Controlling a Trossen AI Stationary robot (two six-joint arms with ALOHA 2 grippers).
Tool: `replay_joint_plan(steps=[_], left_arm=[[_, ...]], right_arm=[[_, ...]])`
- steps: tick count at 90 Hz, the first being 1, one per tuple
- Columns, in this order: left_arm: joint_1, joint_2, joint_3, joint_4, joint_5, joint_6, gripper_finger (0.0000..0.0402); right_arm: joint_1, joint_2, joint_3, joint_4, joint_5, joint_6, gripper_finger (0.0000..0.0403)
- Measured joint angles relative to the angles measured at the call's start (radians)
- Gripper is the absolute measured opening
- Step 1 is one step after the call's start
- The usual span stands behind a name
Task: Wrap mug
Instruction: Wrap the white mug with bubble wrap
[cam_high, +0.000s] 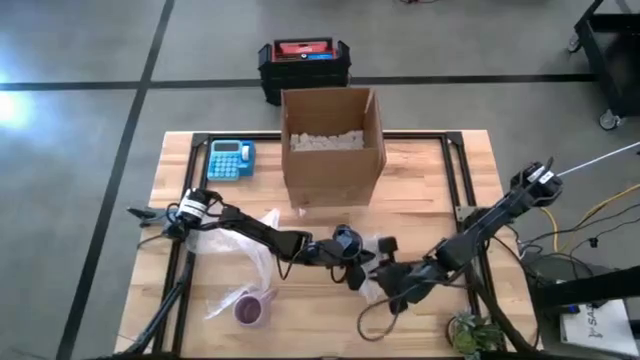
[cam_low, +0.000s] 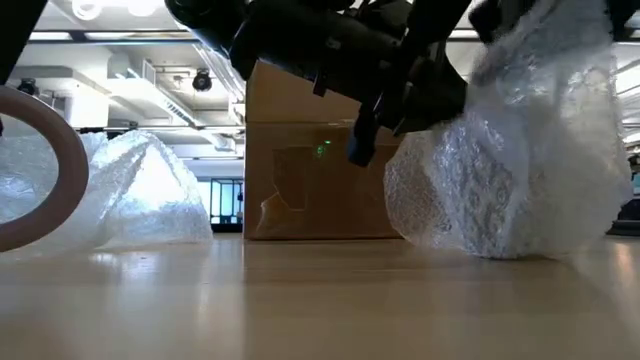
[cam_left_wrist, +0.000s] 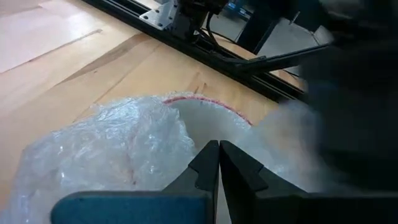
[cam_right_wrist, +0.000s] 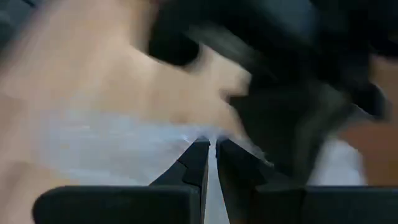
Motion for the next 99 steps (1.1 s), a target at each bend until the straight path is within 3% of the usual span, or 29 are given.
replay_joint_plan(steps=[20,38,46,67,81,99], left_arm=[[0.005,0.001,0.0,-0.003,-0.01,0.002,0.0001],[0.001,-0.001,-0.001,-0.005,0.035,0.017,0.0002],[0.0,-0.016,-0.002,-0.021,0.067,0.047,0.0001],[-0.015,-0.131,-0.004,-0.157,0.073,0.052,0.0001],[-0.041,-0.159,-0.004,-0.143,0.065,0.05,0.0001],[-0.044,-0.145,-0.003,-0.132,0.157,0.032,0.0001]], right_arm=[[-0.058,-0.004,-0.001,-0.158,0.01,0.122,0.0018],[-0.107,0.0,-0.001,-0.168,-0.2,0.17,0.0018],[-0.112,0.007,-0.002,-0.168,-0.243,0.196,0.0018],[-0.111,0.013,-0.009,-0.199,-0.244,0.201,0.0018],[-0.117,0.013,-0.01,-0.198,-0.244,0.197,0.0018],[-0.138,0.011,-0.01,-0.194,-0.215,0.207,0.0018]])
